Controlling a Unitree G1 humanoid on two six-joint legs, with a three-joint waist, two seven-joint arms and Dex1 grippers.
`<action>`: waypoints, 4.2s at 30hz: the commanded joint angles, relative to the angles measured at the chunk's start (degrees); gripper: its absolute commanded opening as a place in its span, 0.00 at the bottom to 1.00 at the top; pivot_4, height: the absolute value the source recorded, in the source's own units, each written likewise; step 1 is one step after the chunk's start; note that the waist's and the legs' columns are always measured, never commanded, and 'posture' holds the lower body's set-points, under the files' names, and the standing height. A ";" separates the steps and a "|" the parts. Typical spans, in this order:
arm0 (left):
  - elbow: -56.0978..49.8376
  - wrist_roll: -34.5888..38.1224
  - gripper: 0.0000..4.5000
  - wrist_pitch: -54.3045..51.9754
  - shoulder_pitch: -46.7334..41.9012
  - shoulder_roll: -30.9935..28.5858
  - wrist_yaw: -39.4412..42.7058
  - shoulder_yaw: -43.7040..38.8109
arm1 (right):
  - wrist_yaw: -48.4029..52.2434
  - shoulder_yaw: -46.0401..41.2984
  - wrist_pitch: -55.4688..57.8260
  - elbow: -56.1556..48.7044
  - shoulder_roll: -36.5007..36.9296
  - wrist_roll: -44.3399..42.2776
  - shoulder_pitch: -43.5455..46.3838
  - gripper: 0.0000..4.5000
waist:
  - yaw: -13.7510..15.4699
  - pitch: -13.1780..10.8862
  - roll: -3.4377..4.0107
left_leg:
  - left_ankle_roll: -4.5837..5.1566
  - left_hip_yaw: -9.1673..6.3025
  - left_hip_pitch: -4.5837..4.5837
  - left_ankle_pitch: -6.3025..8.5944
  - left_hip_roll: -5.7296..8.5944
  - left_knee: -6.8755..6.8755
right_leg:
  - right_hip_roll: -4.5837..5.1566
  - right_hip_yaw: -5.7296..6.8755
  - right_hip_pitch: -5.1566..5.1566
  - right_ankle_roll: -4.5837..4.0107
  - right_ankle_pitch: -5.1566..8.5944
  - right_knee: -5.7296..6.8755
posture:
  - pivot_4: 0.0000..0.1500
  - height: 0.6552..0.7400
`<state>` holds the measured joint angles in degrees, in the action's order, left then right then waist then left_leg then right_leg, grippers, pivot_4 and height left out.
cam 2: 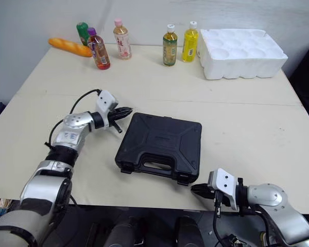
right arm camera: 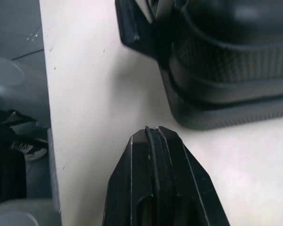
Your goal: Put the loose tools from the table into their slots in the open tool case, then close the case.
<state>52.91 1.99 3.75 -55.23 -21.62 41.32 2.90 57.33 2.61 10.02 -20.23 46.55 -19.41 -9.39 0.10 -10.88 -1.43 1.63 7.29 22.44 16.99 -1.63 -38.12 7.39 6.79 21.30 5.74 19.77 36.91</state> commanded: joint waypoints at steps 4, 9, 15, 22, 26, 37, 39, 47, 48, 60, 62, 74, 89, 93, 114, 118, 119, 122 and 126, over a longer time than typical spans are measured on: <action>5.12 -2.17 0.01 3.70 -3.36 1.73 0.33 0.89 | -1.27 0.87 -0.11 0.39 -2.38 1.20 0.23 0.00 | -0.17 0.00 -0.01 | -0.01 0.01 -0.02 0.00 -0.01 0.01 | -0.01 -0.01 0.00 0.00 0.00 0.00 | 1.00 1.00; 5.45 -1.32 0.01 4.61 -2.52 1.71 4.73 0.37 | -1.86 -1.33 -3.04 4.45 -0.78 4.47 0.98 0.00 | -0.06 0.01 -0.04 | 0.00 -0.01 -0.01 0.00 0.02 -0.04 | 0.01 0.01 -0.01 0.00 0.00 0.00 | 1.00 1.00; 3.03 1.11 0.01 5.85 -0.22 0.59 11.62 -1.04 | -2.79 -4.39 -6.43 10.71 1.06 6.22 3.49 0.00 | -0.12 0.02 -0.04 | 0.09 0.00 -0.02 -0.02 0.11 -0.06 | 0.07 0.00 -0.05 0.06 -0.03 -0.01 | 1.00 1.00; -11.49 3.59 0.01 3.50 9.67 -0.67 17.39 -0.70 | -4.78 -5.40 -11.29 20.53 2.63 10.61 8.84 0.00 | -0.11 0.04 -0.09 | 0.20 -0.17 -0.05 0.01 0.18 -0.14 | 0.16 0.09 -0.33 0.13 -0.07 -0.12 | 1.00 1.00; -20.50 5.19 0.01 -1.06 15.15 -0.68 14.98 -2.09 | -7.81 -5.34 -11.56 23.38 0.95 11.91 11.76 0.00 | -0.21 0.05 -0.09 | 0.20 -0.37 -0.13 0.02 0.12 -0.14 | 0.25 -0.02 -0.60 0.16 -0.09 -0.35 | 1.00 1.00; -38.12 8.08 0.01 -13.03 23.96 2.23 1.83 -5.49 | -11.32 -6.63 -5.62 18.75 -0.76 11.89 9.06 0.00 | -0.16 0.05 -0.09 | 0.16 -0.47 -0.18 0.03 0.05 -0.13 | 0.28 -0.11 -0.71 0.18 -0.11 -0.41 | 1.00 1.00; -38.12 8.12 0.01 -13.40 23.74 2.00 1.57 -5.33 | -11.75 -7.85 -4.49 18.05 -0.11 11.75 8.27 0.00 | -0.09 0.05 -0.09 | 0.14 -0.47 -0.19 0.05 0.05 -0.09 | 0.27 -0.11 -0.73 0.17 -0.11 -0.46 | 1.00 1.00; -36.14 6.47 0.01 -13.61 22.45 -0.16 2.75 -2.89 | -15.56 -11.01 -1.48 17.00 1.51 14.06 7.65 0.00 | 0.51 0.05 -0.09 | 0.15 -0.48 -0.17 0.07 0.09 -0.06 | 0.27 -0.08 -0.74 0.17 -0.11 -0.55 | 1.00 1.00; -36.16 6.58 0.01 -13.78 22.49 -0.17 2.74 -2.87 | -16.33 -10.61 -1.05 16.73 0.93 14.43 8.46 0.00 | 0.51 0.05 -0.09 | 0.15 -0.47 -0.17 0.07 0.09 -0.06 | 0.27 -0.08 -0.74 0.17 -0.11 -0.56 | 1.00 1.00; -37.78 6.26 0.01 -17.92 23.52 -2.98 4.25 -1.21 | -18.42 -2.12 -3.58 17.73 -9.22 17.19 17.81 0.00 | -1.85 0.05 -0.09 | -0.05 -0.43 -0.25 -0.01 -0.10 0.02 | 0.12 -0.13 -0.67 0.17 -0.10 -0.46 | 1.00 1.00; -38.50 6.43 0.01 -19.09 24.00 -4.00 3.41 -2.09 | -17.20 -1.25 -4.65 17.87 -10.15 17.14 18.81 0.00 | -2.30 0.05 -0.09 | -0.10 -0.37 -0.26 -0.03 -0.12 0.08 | 0.09 -0.21 -0.61 0.16 -0.10 -0.41 | 1.00 1.00; -49.60 8.37 0.01 -23.45 30.65 -11.57 2.93 -6.10 | -15.47 -1.17 -5.51 17.75 -10.72 17.32 19.29 0.00 | -2.60 0.03 -0.06 | -0.21 -0.37 -0.25 -0.10 -0.18 0.20 | 0.09 -0.25 -0.49 0.09 -0.06 -0.37 | 1.00 1.00; -55.69 24.21 0.01 -27.02 19.56 -11.93 12.06 -9.01 | -10.10 -10.36 -2.47 6.46 -4.20 9.51 3.75 0.00 | 0.23 -0.01 0.00 | -0.12 -0.50 -0.14 -0.03 -0.03 0.24 | 0.18 -0.14 -0.56 0.07 -0.05 -0.53 | 1.00 1.00; -55.60 22.66 0.01 -28.47 13.98 -8.31 15.60 -0.10 | -11.34 -10.97 -1.39 4.95 -5.02 8.50 3.28 0.00 | 0.20 -0.01 0.00 | -0.04 -0.44 -0.15 0.01 0.06 0.22 | 0.14 -0.23 -0.63 0.13 -0.09 -0.64 | 1.00 1.00; -30.05 4.13 0.01 -20.91 -2.74 15.84 10.40 19.79 | -15.22 -10.53 0.30 1.70 -8.51 7.80 3.13 0.00 | 0.64 -0.03 0.06 | 0.03 -0.41 -0.05 -0.03 0.00 0.16 | 0.03 -0.25 -0.51 0.15 -0.09 -0.90 | 1.00 1.00; -26.21 2.46 0.01 -20.49 -2.99 18.09 9.00 20.03 | -16.17 -10.94 0.33 0.68 -8.89 7.96 1.96 0.00 | 1.12 -0.03 0.06 | 0.05 -0.43 -0.04 -0.02 0.06 0.15 | 0.04 -0.21 -0.53 0.15 -0.09 -0.92 | 1.00 1.00; -25.24 2.67 0.01 -20.59 -2.77 18.71 9.17 19.71 | -16.39 -10.88 0.38 0.44 -9.01 8.00 1.83 0.00 | 1.11 -0.03 0.06 | 0.08 -0.43 -0.03 -0.01 0.09 0.13 | 0.04 -0.21 -0.52 0.15 -0.09 -0.91 | 1.00 1.00; -20.54 0.74 0.01 -17.65 -1.57 19.48 8.89 20.50 | -17.11 -10.91 1.01 -0.33 -9.54 7.78 1.37 0.00 | 1.18 -0.03 0.06 | 0.11 -0.43 -0.03 0.01 0.09 0.12 | 0.06 -0.21 -0.53 0.15 -0.10 -0.92 | 1.00 1.00; -17.05 -1.57 0.01 -17.50 -0.65 20.52 8.82 22.26 | -18.01 -10.81 1.06 -0.65 -9.99 8.09 0.68 0.00 | 1.23 -0.02 0.08 | 0.11 -0.47 -0.09 0.01 0.08 0.12 | 0.12 -0.16 -0.63 0.15 -0.09 -0.94 | 1.00 1.00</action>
<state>32.63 3.09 -13.47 -57.14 -2.04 50.32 22.96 40.08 -7.17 11.34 -18.68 36.83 -10.86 -8.41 1.33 -10.89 -1.35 1.74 6.82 22.33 17.00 -1.54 -38.01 7.52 6.63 20.64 5.90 19.67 35.97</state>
